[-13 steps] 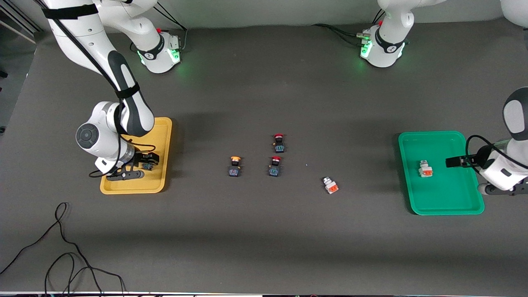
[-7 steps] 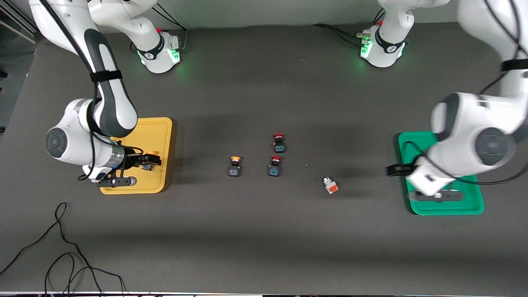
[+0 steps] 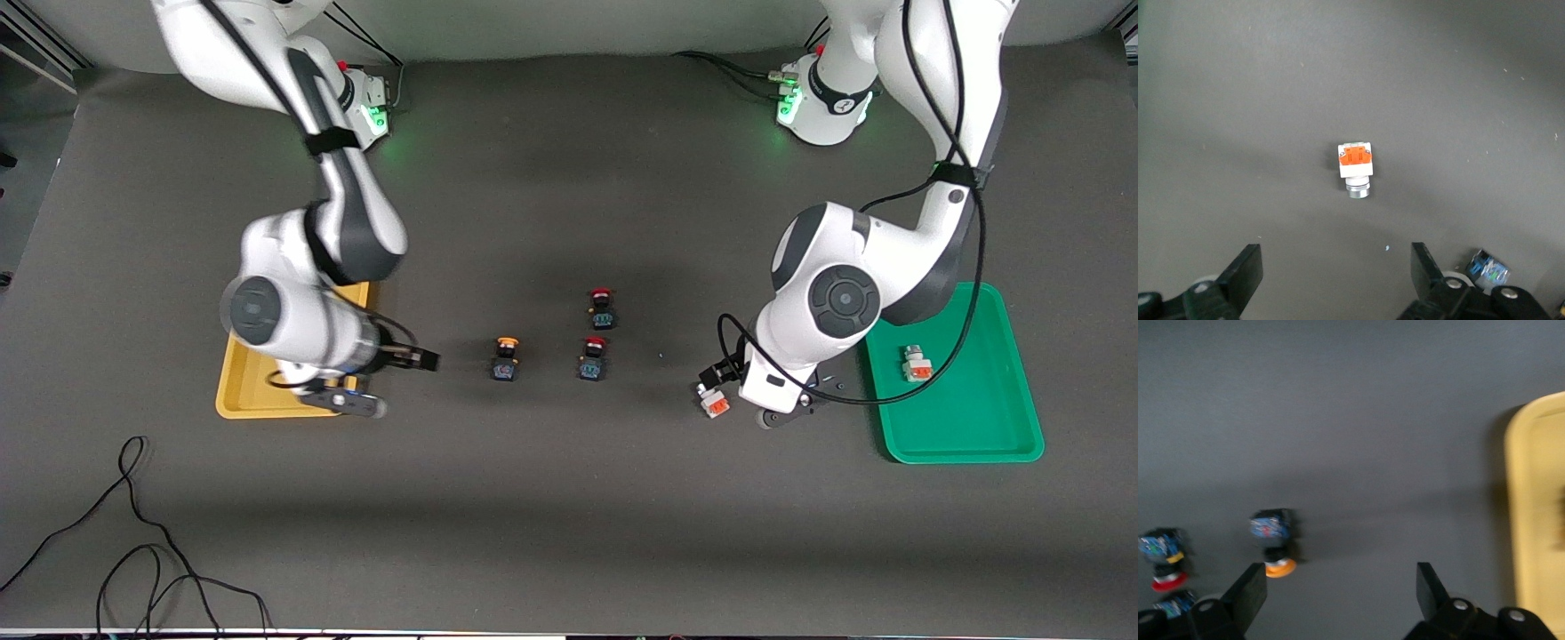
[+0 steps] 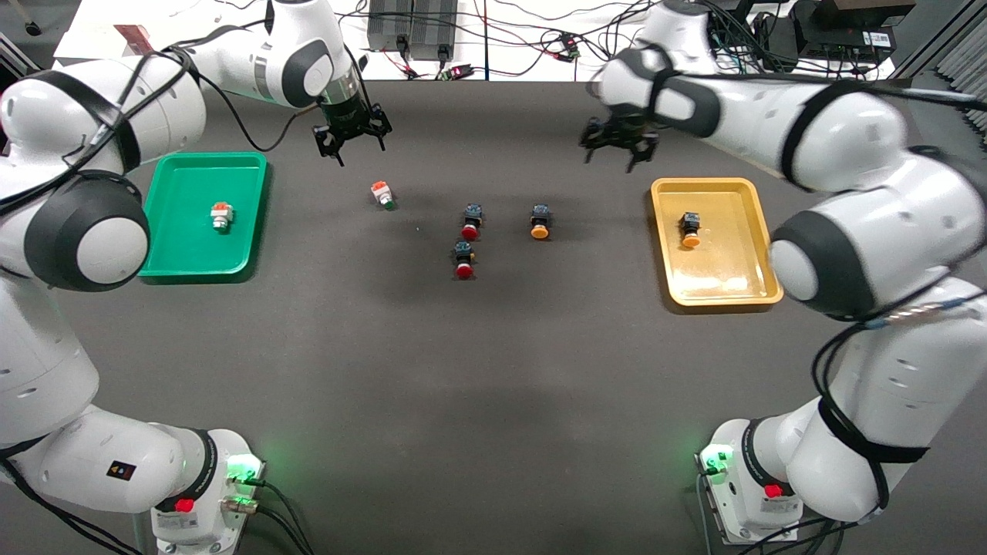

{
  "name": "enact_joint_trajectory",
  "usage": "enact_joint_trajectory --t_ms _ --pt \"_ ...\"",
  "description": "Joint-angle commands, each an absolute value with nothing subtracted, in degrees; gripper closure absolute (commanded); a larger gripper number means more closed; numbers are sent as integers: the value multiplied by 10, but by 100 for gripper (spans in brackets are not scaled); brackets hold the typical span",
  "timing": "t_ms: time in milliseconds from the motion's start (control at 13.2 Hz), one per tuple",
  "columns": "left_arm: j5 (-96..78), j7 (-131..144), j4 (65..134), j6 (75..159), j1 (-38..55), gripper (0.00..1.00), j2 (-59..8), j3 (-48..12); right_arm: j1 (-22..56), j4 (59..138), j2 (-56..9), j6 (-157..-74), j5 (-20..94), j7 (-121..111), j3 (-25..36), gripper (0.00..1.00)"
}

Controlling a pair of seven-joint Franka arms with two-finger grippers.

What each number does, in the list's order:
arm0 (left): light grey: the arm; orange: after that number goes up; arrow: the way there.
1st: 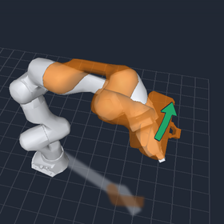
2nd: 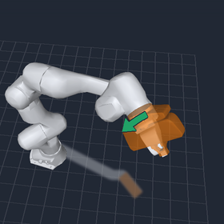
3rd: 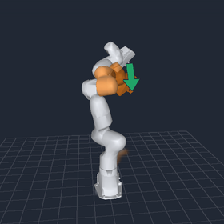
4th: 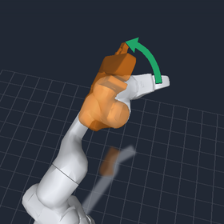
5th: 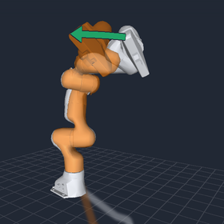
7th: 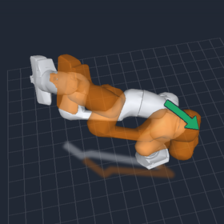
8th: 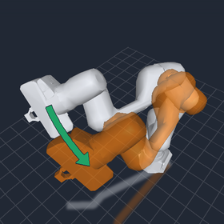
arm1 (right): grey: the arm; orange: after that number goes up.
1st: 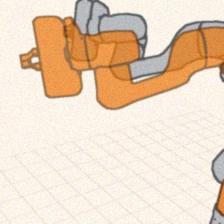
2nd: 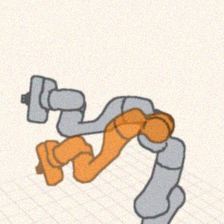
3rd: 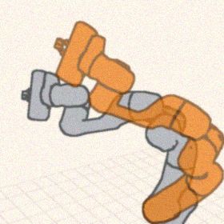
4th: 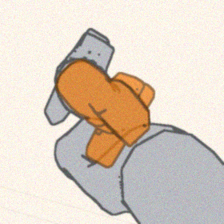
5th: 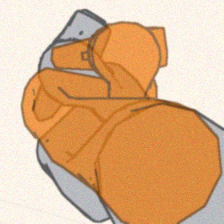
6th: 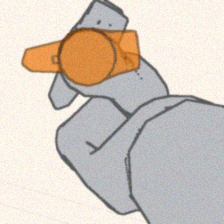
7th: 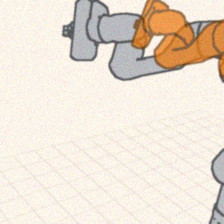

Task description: Place green and yellow buttons in trays

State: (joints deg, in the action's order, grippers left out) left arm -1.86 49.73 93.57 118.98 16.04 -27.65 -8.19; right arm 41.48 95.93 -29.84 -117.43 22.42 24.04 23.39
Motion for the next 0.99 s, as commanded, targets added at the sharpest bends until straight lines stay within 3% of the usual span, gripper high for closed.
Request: enact_joint_trajectory --t_ms 0,304,759,835,911 --pt "-22 541 924 1223 171 2 -307 -76 449 861 -403 -1175 287 293 240 1" --pt "4 541 926 1297 176 2 -372 -73 468 851 -466 -1251 294 308 215 1" --pt "12 542 927 1345 178 2 -419 -71 492 873 -490 -1281 293 309 211 2" --pt "12 542 927 1347 178 4 -422 -71 492 878 -489 -1281 293 307 211 42" --pt "13 542 927 1349 179 9 -424 -71 492 879 -488 -1281 294 309 211 91"
